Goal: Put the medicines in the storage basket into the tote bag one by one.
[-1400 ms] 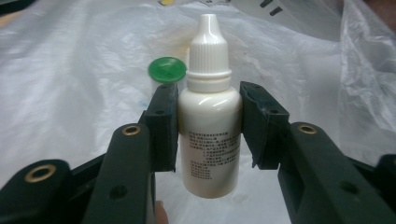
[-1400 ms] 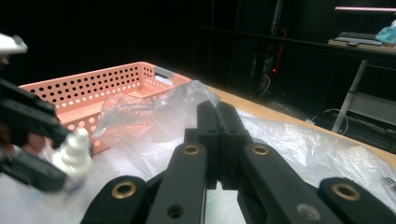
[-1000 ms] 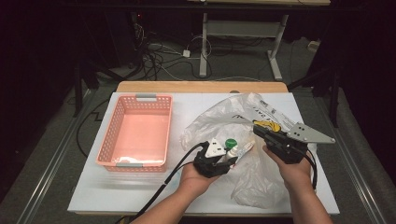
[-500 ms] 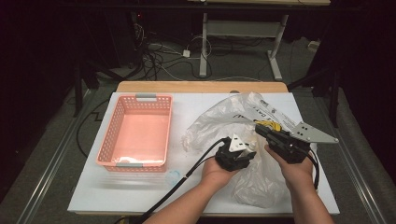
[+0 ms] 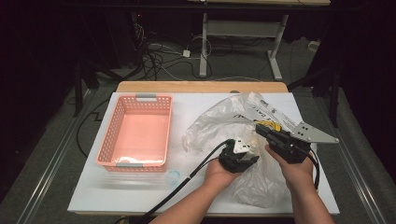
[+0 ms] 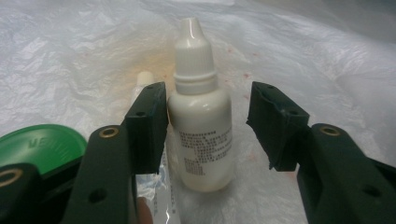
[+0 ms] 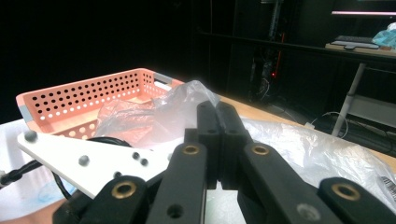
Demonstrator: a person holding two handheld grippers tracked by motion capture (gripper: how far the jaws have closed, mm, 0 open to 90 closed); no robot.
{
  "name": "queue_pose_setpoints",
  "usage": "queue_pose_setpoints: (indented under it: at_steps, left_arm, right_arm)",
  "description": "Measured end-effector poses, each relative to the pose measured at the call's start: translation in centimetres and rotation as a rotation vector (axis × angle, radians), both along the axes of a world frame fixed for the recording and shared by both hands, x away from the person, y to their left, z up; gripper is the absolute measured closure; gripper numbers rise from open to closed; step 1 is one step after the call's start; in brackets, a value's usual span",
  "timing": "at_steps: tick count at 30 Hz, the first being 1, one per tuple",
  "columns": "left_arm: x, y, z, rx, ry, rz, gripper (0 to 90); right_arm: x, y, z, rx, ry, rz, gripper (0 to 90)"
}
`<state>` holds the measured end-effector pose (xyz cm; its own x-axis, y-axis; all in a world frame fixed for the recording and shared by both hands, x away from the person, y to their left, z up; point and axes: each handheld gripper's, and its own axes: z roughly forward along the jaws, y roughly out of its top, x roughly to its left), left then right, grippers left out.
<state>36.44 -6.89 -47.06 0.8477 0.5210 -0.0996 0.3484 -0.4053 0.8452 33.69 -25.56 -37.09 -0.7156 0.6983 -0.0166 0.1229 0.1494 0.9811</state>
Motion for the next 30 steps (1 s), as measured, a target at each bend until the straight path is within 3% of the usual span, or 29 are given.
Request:
queue_pose_setpoints:
  at_steps: [4,14,19,22,26,29,30]
  left_arm:
    - [-0.5,1.0,0.2,-0.002,0.000,0.003,38.3]
    - [-2.8,5.5,1.0,-0.018,-0.019,0.024,32.7]
    - [-4.1,8.2,0.9,0.018,-0.021,0.039,32.6]
    - [-4.6,9.6,0.7,0.064,-0.016,0.051,30.8]
    - [-4.9,11.0,-0.1,0.114,0.040,0.082,22.7]
    - [-5.0,11.2,-0.8,0.154,0.065,0.102,14.6]
    - [-4.9,11.0,-1.0,0.160,0.094,0.092,13.3]
  right_arm:
    - [0.0,0.0,0.0,-0.001,0.000,-0.001,90.0]
    - [0.0,0.2,-0.1,-0.008,0.004,-0.003,90.0]
    - [0.1,0.4,-0.2,-0.009,0.007,-0.003,90.0]
    - [0.0,0.3,-0.1,-0.012,0.003,-0.004,90.0]
    - [0.0,0.3,-0.1,-0.012,0.003,-0.006,90.0]
    - [0.0,0.4,-0.2,-0.010,0.009,-0.006,90.0]
    - [0.0,0.4,-0.2,-0.018,0.005,-0.003,90.0]
